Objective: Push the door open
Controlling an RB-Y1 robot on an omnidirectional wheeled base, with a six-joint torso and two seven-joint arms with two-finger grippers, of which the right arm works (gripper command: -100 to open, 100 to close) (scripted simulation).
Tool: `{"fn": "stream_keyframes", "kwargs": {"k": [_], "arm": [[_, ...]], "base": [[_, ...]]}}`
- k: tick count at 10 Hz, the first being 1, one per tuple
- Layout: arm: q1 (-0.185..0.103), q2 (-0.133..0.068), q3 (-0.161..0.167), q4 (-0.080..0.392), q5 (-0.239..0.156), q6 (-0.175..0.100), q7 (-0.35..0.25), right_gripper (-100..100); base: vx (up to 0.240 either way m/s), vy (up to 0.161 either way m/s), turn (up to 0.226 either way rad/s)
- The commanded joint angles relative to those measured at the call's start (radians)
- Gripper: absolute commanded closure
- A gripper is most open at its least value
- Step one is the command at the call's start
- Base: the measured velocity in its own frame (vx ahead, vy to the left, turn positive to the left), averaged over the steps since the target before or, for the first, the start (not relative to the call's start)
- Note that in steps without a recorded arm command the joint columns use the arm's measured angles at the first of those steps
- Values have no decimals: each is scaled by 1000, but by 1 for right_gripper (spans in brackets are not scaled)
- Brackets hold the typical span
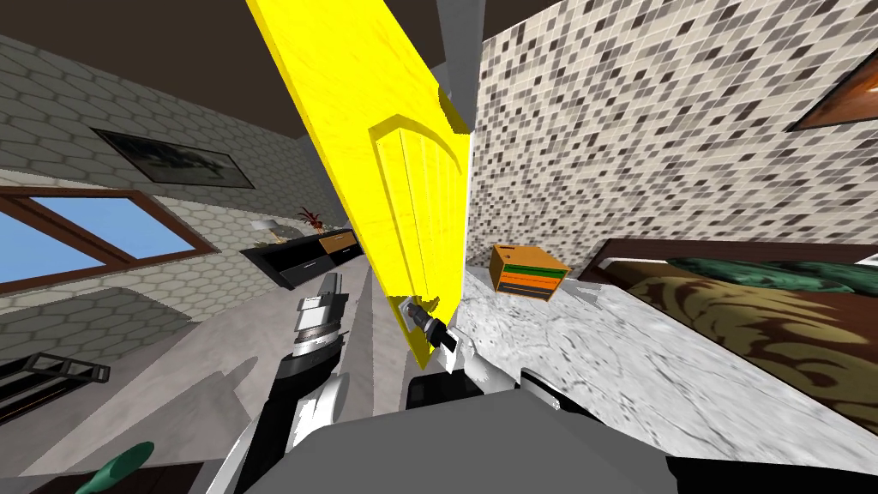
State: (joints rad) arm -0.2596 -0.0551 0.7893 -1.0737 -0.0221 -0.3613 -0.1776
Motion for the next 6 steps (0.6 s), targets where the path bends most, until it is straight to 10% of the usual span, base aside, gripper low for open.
{"fn": "stream_keyframes", "kwargs": {"k": [1, 6], "arm": [[8, -5, -9, -7, 14, -1, -3, 100], [52, -13, -27, -38, 63, 11, -12, 100]], "base": [[110, 161, -141], [106, 171, -124]]}}
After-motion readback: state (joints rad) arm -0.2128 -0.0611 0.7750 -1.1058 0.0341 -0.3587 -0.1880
